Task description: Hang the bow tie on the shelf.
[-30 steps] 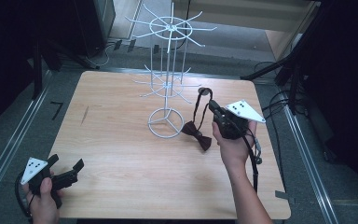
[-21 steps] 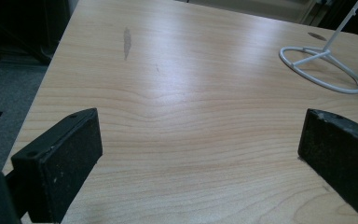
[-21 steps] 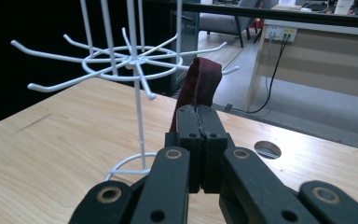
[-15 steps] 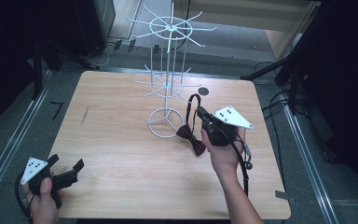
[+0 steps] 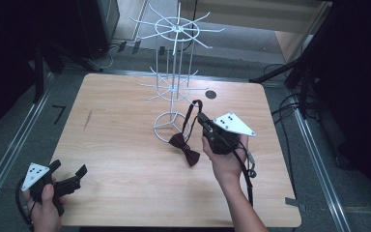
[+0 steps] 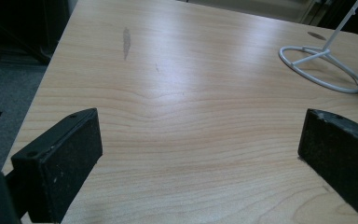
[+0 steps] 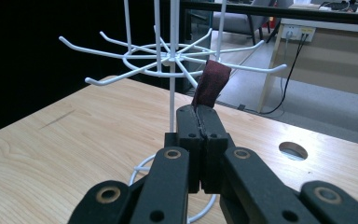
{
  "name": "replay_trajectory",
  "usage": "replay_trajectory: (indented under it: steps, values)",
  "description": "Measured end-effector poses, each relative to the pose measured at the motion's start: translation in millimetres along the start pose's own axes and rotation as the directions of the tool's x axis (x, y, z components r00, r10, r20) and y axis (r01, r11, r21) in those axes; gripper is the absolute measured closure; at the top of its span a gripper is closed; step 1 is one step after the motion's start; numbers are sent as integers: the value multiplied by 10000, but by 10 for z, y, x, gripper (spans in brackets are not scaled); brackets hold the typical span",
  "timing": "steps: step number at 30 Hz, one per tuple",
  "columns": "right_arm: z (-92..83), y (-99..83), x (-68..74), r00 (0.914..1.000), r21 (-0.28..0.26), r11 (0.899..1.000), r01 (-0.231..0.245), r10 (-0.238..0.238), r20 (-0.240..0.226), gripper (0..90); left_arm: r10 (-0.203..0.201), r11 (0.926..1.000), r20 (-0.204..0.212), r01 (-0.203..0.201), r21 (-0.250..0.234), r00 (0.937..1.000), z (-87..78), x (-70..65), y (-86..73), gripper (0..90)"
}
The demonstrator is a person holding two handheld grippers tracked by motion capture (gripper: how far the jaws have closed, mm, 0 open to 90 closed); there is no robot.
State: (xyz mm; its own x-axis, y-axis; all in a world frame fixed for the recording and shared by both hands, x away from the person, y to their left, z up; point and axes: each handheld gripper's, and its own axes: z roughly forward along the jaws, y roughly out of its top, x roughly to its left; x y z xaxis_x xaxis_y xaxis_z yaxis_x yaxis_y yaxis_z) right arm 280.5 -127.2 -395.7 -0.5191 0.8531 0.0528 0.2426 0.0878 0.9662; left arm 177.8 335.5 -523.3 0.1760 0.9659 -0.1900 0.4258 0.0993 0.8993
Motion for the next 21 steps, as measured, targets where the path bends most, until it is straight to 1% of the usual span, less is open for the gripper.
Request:
replay_trajectory:
  steps: [5,6,7,9,18,21]
  values:
    - [100,-7,40,10000,107,9999,41,-41,-32,900,-4,10000,3,4,-5,10000,0,-1,0,2]
    - [115,-8,50,10000,158,9999,-15,15,-28,900,-3,10000,-2,3,1,10000,0,-1,0,2]
    - [141,-9,56,10000,167,9998,51,-51,-8,900,4,10000,4,-4,-6,10000,0,0,0,2]
    - [199,-11,70,10000,299,9995,26,-26,10,900,8,10000,7,-8,-7,10000,-1,0,0,2]
    - [430,11,93,9999,571,9983,137,-139,28,900,21,10000,33,-21,11,10000,-2,5,0,2]
    - [505,10,96,10000,714,9974,87,-90,32,900,28,10000,32,-28,-6,10000,-3,5,0,2]
